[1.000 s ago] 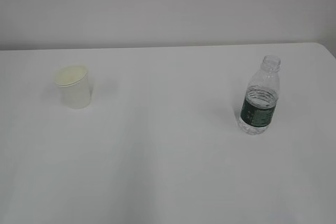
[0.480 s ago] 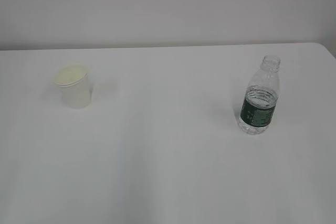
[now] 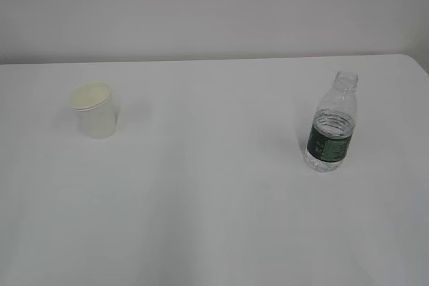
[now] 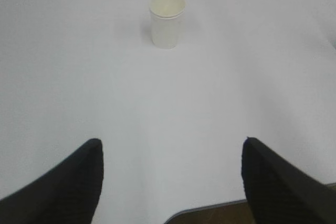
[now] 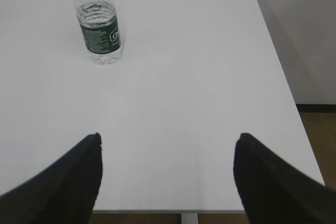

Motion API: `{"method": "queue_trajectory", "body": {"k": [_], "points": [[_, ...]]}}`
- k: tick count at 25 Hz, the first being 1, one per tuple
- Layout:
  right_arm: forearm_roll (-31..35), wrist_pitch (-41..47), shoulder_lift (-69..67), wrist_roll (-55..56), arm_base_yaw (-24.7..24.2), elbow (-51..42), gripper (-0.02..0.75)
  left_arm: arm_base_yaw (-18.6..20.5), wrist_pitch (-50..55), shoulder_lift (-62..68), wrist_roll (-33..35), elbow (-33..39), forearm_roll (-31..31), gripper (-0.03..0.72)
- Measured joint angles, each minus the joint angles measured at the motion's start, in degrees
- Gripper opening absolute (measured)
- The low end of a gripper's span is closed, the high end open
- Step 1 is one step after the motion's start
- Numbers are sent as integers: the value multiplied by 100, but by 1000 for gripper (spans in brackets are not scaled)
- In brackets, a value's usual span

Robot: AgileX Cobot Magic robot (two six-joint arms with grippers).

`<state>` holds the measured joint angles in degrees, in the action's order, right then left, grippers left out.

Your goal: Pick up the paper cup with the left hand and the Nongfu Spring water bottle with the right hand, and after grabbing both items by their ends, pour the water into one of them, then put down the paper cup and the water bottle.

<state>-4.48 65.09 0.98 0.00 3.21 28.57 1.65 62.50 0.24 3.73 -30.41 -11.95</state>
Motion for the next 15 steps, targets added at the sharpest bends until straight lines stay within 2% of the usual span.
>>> {"method": "queue_trajectory", "body": {"k": [15], "points": [[55,-371,0,-141,0,205,590,0,-317,0,45,-71,0,587]]}}
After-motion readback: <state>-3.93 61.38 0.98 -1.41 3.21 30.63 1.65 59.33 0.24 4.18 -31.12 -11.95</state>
